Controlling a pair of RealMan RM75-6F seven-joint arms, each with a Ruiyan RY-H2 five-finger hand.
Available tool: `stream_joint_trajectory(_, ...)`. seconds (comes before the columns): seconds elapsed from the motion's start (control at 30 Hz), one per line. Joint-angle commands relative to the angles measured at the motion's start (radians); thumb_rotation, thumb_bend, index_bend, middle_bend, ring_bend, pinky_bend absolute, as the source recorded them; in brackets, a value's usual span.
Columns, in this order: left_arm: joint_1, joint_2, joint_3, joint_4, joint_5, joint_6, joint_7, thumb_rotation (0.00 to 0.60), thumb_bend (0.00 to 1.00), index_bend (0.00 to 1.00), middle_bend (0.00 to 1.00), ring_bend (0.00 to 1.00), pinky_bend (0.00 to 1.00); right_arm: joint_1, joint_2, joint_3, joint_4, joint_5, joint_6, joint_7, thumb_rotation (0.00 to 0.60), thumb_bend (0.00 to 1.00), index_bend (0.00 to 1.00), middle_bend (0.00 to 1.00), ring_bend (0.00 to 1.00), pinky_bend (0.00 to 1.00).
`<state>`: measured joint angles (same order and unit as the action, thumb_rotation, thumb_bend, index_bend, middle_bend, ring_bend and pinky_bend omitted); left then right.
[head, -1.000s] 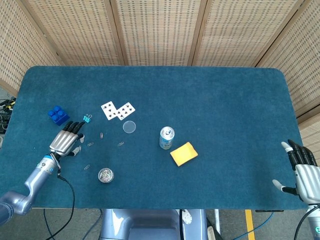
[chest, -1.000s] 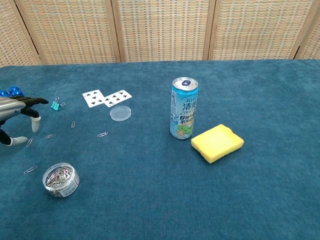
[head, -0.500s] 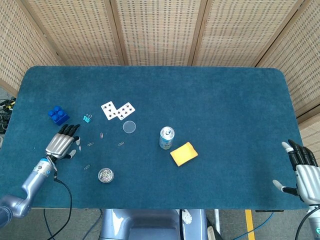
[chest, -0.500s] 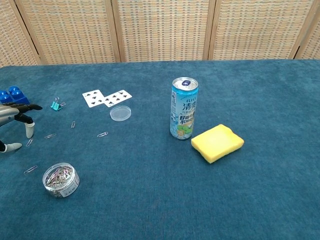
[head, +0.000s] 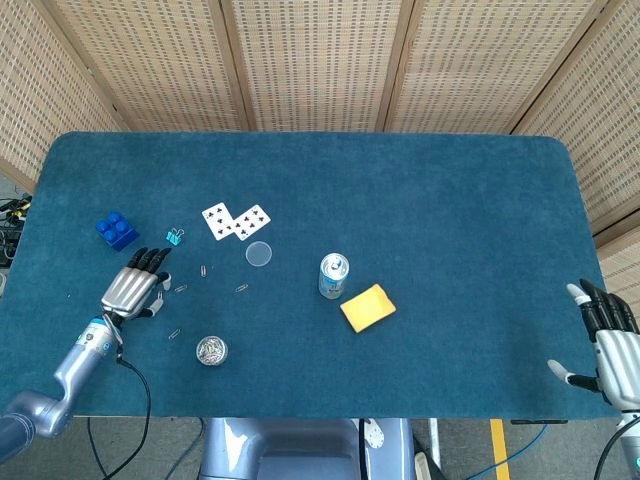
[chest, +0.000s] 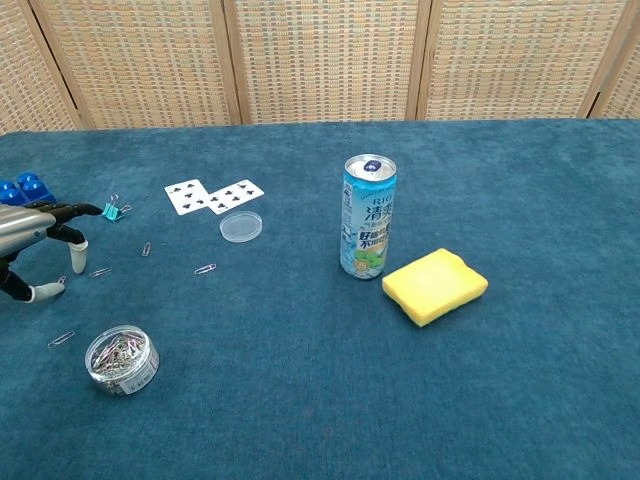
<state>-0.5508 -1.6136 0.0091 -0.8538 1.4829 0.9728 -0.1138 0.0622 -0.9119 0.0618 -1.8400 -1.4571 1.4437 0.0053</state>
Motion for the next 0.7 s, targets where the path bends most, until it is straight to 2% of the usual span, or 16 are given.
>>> stream_joint_trajectory(0.03, -0.004, -0.003, -0.004, -0.014, -0.001, 0.000, 0.009, 0.600, 0.37, 0.46, 0.00, 0.00, 0.00, 0.000, 0.001, 0.000, 0.001, 0.000, 0.001, 0.004, 0.600, 0.00, 0.05, 0.00, 0.00, 0.00)
stream_joint_trajectory(0.27, -0.006, -0.001, -0.005, -0.039, -0.004, -0.003, 0.029, 0.600, 0.37, 0.46, 0.00, 0.00, 0.00, -0.001, 0.003, 0.000, 0.003, -0.002, 0.001, 0.009, 0.600, 0.00, 0.05, 0.00, 0.00, 0.00)
stream_joint_trajectory(0.57, -0.010, 0.029, 0.012, -0.057, -0.014, -0.062, 0.023, 0.600, 0.48, 0.46, 0.00, 0.00, 0.00, -0.001, 0.004, -0.003, 0.002, -0.010, 0.001, 0.013, 0.600, 0.00, 0.05, 0.00, 0.00, 0.00)
stream_joint_trajectory(0.7, -0.010, 0.043, 0.015, -0.062, -0.020, -0.076, 0.029, 0.600, 0.50, 0.46, 0.00, 0.00, 0.00, -0.001, 0.003, -0.003, 0.001, -0.009, 0.001, 0.011, 0.600, 0.00, 0.05, 0.00, 0.00, 0.00)
